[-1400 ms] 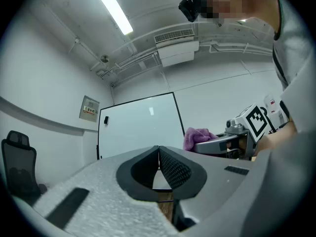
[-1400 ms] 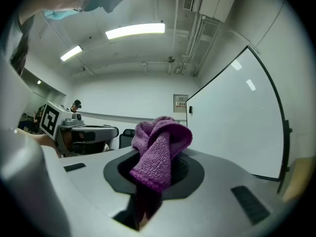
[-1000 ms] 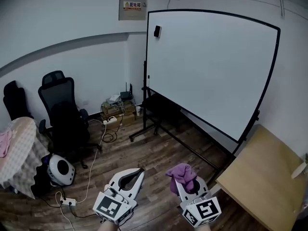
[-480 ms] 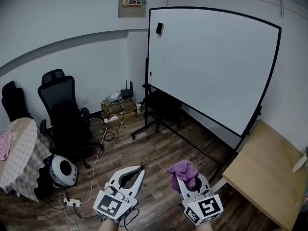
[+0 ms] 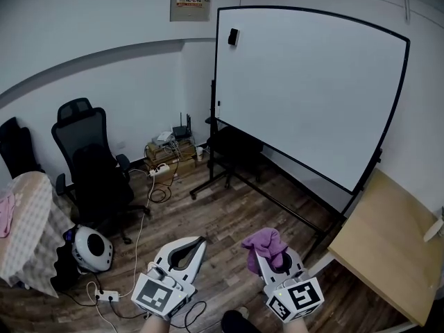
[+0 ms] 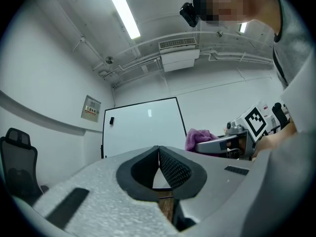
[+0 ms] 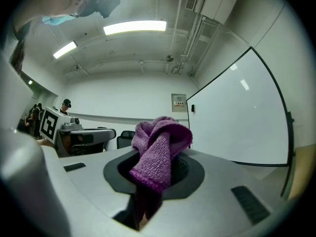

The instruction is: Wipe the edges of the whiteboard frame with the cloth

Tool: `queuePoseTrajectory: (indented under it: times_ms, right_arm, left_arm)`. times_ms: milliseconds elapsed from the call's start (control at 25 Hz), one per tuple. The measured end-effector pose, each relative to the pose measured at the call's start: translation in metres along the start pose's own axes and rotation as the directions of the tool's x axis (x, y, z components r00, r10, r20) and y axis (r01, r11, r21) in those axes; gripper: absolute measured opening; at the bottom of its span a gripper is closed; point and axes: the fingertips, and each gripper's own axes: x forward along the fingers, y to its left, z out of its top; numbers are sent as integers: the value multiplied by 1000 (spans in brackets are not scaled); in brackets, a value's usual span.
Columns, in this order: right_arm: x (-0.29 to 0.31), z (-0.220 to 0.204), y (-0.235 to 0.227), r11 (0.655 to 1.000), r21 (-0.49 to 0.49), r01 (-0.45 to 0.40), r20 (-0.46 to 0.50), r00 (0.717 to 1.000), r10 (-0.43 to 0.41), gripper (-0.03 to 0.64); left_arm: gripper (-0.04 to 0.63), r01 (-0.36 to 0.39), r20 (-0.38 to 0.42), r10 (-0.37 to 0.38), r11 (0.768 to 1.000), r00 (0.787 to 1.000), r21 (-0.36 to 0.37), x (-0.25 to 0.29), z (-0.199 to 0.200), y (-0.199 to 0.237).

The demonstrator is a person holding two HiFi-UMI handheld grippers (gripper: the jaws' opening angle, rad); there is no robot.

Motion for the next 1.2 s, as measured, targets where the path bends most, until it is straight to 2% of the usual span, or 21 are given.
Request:
queuePoseTrajectory:
  times_ms: [280, 640, 960, 1200]
  right_arm:
    - [62, -12, -15, 999, -10, -43, -13, 999, 43, 77]
    - [156, -4, -78, 996, -38, -77, 9, 997, 78, 77]
    - [192, -13, -152, 997, -70, -40, 2, 999, 41, 77]
    - [206, -17, -181, 998, -68, -15, -7, 1000, 14, 77]
  left_arm:
    - [17, -19, 4, 19, 1000, 1000, 5, 31, -15, 48]
    - [17, -32, 29, 32, 999, 999, 23, 121, -22, 113]
    - [17, 4, 65, -6, 1000, 998, 17, 205, -35, 127]
    - [17, 37, 60, -37, 999, 998, 5, 241, -46, 134]
